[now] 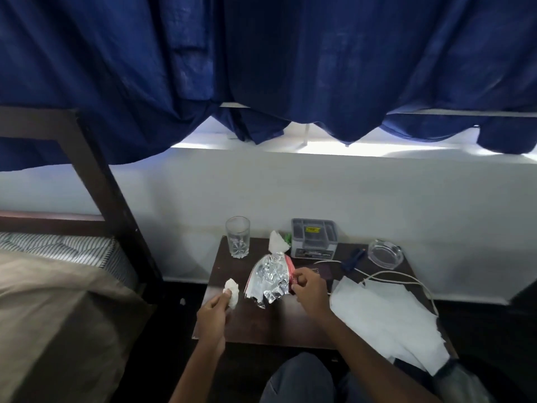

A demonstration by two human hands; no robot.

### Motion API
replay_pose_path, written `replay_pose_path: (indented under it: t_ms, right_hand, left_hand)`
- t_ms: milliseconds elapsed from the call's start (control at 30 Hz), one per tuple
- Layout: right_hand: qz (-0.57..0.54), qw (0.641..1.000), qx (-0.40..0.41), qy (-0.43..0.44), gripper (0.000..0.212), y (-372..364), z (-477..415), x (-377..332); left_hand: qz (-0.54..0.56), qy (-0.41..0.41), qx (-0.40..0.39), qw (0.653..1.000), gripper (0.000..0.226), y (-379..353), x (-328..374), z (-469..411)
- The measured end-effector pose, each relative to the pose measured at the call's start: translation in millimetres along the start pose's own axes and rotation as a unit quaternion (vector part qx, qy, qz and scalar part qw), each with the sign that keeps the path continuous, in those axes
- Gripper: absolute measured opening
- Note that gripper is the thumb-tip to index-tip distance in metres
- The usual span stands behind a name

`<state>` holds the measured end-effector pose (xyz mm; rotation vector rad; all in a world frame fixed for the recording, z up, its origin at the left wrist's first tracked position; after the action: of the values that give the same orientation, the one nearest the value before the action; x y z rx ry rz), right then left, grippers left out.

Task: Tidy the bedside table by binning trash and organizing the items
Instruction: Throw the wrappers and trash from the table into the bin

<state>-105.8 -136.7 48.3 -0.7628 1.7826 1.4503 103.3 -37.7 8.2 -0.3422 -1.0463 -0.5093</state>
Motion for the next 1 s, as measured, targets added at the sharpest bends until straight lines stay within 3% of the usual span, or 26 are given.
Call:
replay_pose_path:
  t_ms: [233,433,567,700,833,1000]
  right_hand:
    - [-0.153,0.982,0.086,-0.067,0.024,107.2,2.3,32.4]
    - [-0.207,0.939,0.225,-0.161,0.017,225.3,17.9,128.6]
    - [-0.23,0.887,0.32,-0.24,0.017,292.4,35.8,196.7]
    - [-0.284,0.806,0.394,-0.339,0.018,332.2,62.4,255.2]
    - [-0.318,0.736,0.407,-0.436,0.02,327.4,94.6,313.6]
    - [-0.303,0.703,0.377,-0.522,0.01,306.3,112.9,359.7]
  left_hand:
    - [0.038,0.019,-0.091,0.995,0.029,-34.1,10.0,43.1]
    - [0.02,0.019,-0.166,0.986,0.028,-84.9,0.7,96.0]
    - [-0.009,0.036,-0.205,0.978,0.015,-123.8,-13.5,140.8]
    - [-0.029,0.055,-0.243,0.968,0.014,-152.5,-27.7,179.4]
    - [-0.058,0.043,-0.262,0.962,0.014,-165.5,-39.6,200.5]
    - [-0.098,0.029,-0.263,0.959,0.014,-170.7,-53.1,210.8]
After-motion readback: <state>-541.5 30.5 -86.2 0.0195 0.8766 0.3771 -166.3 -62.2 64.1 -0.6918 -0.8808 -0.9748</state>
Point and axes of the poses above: each hand's wrist, its own z-axis away from the middle knuckle, its own y-axis out of the back of the hand, x = y × z, the point moved 6 cm from there along -z, towards the middle knuckle, and after that the axes turned 15 degrees about x, right-handed, at the moved point
